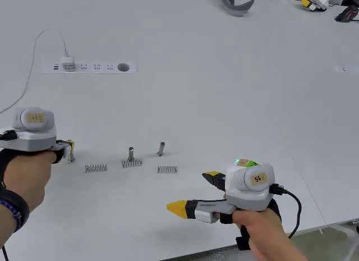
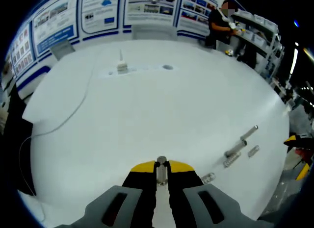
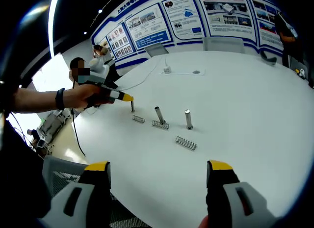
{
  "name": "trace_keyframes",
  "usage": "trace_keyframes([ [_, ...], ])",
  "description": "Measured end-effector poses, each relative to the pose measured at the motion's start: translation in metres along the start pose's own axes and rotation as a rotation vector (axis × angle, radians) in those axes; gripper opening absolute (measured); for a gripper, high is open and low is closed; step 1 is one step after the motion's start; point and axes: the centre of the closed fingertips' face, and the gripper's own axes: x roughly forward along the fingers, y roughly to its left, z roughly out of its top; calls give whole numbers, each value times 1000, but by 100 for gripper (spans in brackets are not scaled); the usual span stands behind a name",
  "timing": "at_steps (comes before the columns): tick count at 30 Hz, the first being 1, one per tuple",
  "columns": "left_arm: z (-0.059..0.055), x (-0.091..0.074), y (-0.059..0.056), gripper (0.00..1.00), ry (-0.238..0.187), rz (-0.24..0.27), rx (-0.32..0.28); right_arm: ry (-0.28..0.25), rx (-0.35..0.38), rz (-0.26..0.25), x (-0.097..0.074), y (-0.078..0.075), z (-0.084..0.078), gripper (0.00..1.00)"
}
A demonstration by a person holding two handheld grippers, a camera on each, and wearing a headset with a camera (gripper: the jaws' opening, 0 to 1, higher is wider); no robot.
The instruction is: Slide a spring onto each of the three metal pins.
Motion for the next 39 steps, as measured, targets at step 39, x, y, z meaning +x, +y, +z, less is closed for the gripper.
trace_keyframes([
  [39, -9, -11, -8, 7, -19, 5, 60, 17, -11, 15, 0, 8, -6, 81],
])
